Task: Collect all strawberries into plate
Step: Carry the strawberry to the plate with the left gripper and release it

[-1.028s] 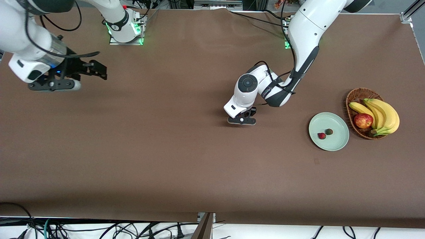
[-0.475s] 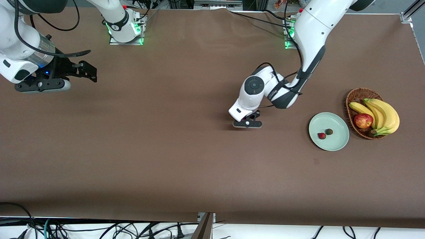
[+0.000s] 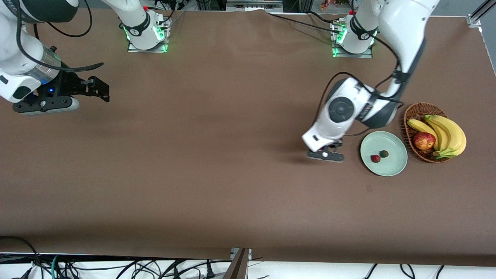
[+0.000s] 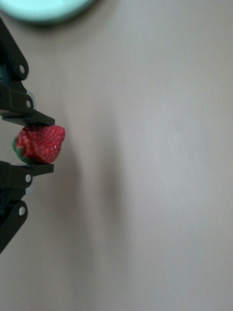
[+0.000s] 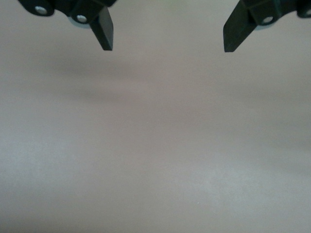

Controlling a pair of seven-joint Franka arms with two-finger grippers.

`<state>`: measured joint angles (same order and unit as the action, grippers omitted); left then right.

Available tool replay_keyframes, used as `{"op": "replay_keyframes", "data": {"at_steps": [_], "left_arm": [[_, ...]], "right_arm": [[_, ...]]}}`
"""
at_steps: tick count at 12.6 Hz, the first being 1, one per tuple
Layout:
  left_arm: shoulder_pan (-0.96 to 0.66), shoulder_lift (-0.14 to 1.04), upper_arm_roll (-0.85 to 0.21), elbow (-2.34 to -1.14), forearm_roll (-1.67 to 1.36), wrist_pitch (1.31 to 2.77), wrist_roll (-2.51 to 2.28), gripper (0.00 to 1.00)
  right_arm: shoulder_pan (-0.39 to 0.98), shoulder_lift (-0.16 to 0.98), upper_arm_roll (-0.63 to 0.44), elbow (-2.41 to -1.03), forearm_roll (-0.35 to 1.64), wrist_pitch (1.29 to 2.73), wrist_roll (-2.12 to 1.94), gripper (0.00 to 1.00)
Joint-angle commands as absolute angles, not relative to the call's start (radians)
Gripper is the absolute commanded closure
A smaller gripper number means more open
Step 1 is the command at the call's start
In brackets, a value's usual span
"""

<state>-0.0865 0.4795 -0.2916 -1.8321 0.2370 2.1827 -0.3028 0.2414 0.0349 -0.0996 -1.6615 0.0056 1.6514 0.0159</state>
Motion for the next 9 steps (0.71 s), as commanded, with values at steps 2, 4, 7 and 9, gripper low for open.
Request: {"op": "replay_keyframes", "data": {"at_steps": [2, 4, 7, 9], "left_arm": [[-0.075, 0.434, -0.033, -1.868, -0.021, 2.157, 0.310, 0.94], [-0.075, 0.443, 0.052, -1.897, -0.040, 2.172, 0.458, 0.94], [-0.074, 0.442, 0.113, -1.974, -0.069, 2.207, 0.576, 0.94], [-0.072, 0.443, 0.150, -2.015, -0.132, 2.245, 0.668, 0.83]], "right_arm": [[0.232, 0.041, -0.095, -1.597, -0.008, 1.648, -0.008, 0.00], [0.230, 0.049, -0.095, -1.592, 0.003, 1.657, -0.006, 0.00], [0.239, 0.095, -0.092, -1.533, -0.006, 1.647, -0.009, 0.00], [0.227, 0.113, -0.097, -1.528, 0.000, 1.654, -0.012, 0.00]]}}
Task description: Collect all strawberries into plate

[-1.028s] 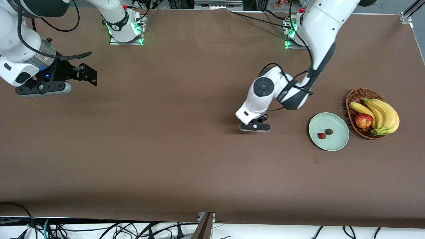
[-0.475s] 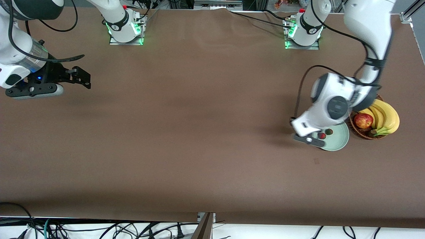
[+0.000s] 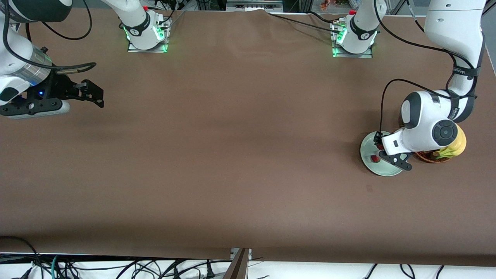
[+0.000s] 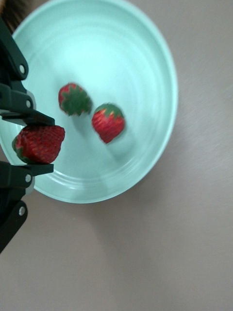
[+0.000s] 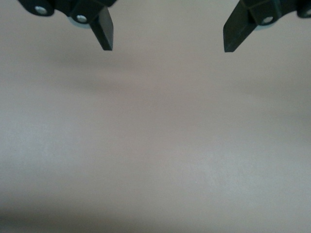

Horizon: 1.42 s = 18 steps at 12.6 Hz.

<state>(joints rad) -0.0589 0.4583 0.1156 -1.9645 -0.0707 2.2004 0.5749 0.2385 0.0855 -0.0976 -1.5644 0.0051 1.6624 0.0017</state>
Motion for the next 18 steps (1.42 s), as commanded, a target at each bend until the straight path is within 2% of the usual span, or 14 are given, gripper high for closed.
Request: {"op": "replay_keyframes", "data": {"at_steps": [1, 2, 3, 4, 5, 9, 12, 18], "left_arm": [[-0.072, 0.443, 0.164, -2.046, -0.138, 2.293, 0.693, 0.71], [-0.072, 0.445, 0.172, -2.057, -0.140, 2.315, 0.699, 0.46], [-0.066, 0.445, 0.172, -2.051, -0.149, 2.312, 0.695, 0.08], [-0.061, 0.443, 0.172, -2.039, -0.176, 2.306, 0.690, 0.00], [-0.061, 0.439, 0.172, -2.002, -0.195, 2.265, 0.681, 0.00], [-0.078, 0.428, 0.154, -1.742, -0.206, 1.952, 0.400, 0.00], [-0.089, 0.382, 0.083, -1.605, -0.106, 1.824, 0.163, 0.00], [-0.124, 0.148, 0.064, -1.588, -0.069, 1.648, -0.060, 0.00]], "right_arm": [[0.215, 0.123, -0.098, -1.526, 0.002, 1.655, -0.012, 0.00], [0.209, 0.126, -0.098, -1.526, 0.002, 1.657, -0.002, 0.00], [0.204, 0.132, -0.098, -1.526, 0.003, 1.657, -0.002, 0.00], [0.198, 0.136, -0.100, -1.526, 0.006, 1.661, 0.008, 0.00], [0.198, 0.146, -0.100, -1.526, 0.006, 1.667, 0.009, 0.00], [0.204, 0.169, -0.097, -1.523, 0.018, 1.698, 0.012, 0.00], [0.204, 0.167, -0.095, -1.522, 0.020, 1.697, 0.017, 0.00], [0.204, 0.166, -0.097, -1.522, 0.023, 1.694, 0.017, 0.00]]}}
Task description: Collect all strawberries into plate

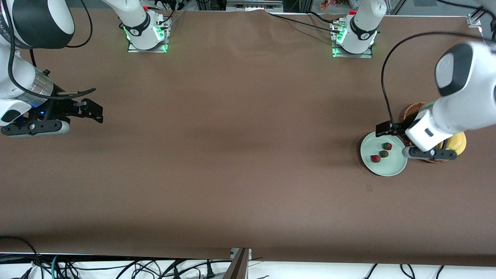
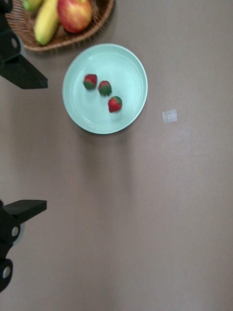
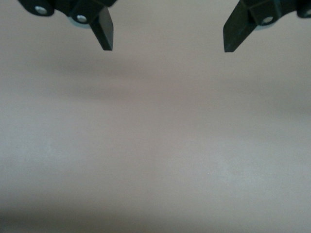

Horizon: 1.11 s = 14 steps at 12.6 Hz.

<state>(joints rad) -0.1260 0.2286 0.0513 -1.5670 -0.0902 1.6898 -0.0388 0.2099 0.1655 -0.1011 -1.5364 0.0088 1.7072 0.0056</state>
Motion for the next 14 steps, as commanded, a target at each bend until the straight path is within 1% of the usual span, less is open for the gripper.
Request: {"op": "replay_keyframes", "data": {"at_steps": [1, 3, 4, 6, 10, 14], "left_arm": [[-0.124, 0.124, 0.067, -1.588, -0.069, 1.634, -0.060, 0.00], [-0.121, 0.078, 0.092, -1.588, -0.072, 1.620, -0.058, 0.00], [-0.120, 0.069, 0.100, -1.588, -0.072, 1.582, -0.057, 0.00], [-0.107, 0.057, 0.100, -1.588, -0.066, 1.559, -0.055, 0.00], [-0.106, 0.089, 0.094, -1.585, -0.055, 1.555, -0.055, 0.00], [-0.107, 0.143, 0.097, -1.497, -0.054, 1.503, -0.055, 0.00]], "right_arm": [[0.203, 0.166, -0.097, -1.522, 0.023, 1.692, 0.017, 0.00], [0.204, 0.164, -0.095, -1.522, 0.025, 1.693, 0.017, 0.00], [0.206, 0.161, -0.095, -1.522, 0.025, 1.694, 0.017, 0.00], [0.207, 0.161, -0.094, -1.522, 0.025, 1.695, 0.017, 0.00], [0.207, 0.161, -0.092, -1.522, 0.025, 1.697, 0.017, 0.00], [0.207, 0.161, -0.094, -1.522, 0.026, 1.695, 0.017, 0.00]]}}
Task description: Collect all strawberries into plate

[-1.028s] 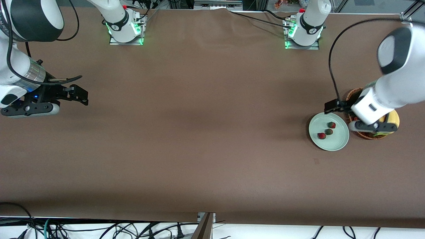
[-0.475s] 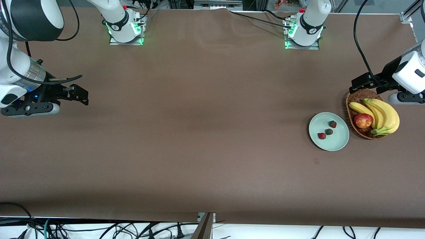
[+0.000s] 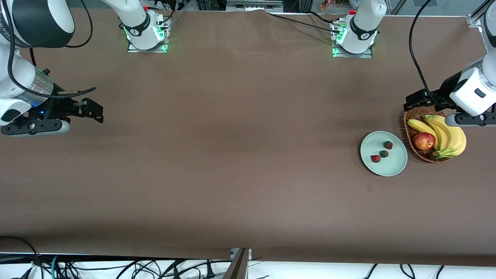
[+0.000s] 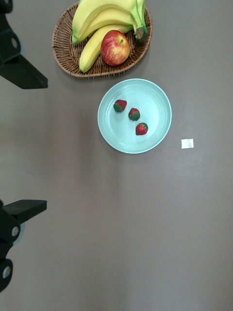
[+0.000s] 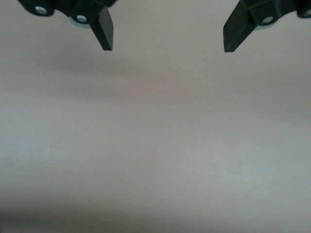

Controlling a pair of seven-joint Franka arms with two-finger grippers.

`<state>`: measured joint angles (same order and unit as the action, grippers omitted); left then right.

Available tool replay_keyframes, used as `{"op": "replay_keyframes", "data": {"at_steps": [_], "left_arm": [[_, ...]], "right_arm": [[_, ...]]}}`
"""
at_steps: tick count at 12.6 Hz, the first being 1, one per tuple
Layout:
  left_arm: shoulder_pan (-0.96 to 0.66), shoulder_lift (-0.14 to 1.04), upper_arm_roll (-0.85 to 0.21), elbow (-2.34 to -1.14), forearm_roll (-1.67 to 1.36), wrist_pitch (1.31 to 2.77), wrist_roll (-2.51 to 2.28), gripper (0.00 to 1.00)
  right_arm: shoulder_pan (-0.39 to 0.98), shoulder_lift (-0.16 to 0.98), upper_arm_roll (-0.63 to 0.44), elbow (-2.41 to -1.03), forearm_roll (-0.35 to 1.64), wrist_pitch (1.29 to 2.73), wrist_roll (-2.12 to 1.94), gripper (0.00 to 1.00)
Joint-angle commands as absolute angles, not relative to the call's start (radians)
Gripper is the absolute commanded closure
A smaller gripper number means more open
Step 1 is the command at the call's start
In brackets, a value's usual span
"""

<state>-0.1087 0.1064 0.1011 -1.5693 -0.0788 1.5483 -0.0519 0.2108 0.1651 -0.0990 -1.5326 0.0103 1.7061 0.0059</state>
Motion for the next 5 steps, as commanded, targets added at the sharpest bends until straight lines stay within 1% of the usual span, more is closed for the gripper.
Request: {"op": "replay_keyframes", "data": {"at_steps": [1, 5], "left_arm": [[-0.110, 0.149, 0.097, -1.479, -0.052, 1.493, -0.054, 0.00], [-0.110, 0.183, 0.095, -1.430, -0.043, 1.456, -0.055, 0.00]], "right_arm": [[0.207, 0.161, -0.094, -1.522, 0.026, 1.695, 0.017, 0.00], [0.207, 0.161, -0.094, -1.522, 0.026, 1.693, 0.017, 0.00]]}}
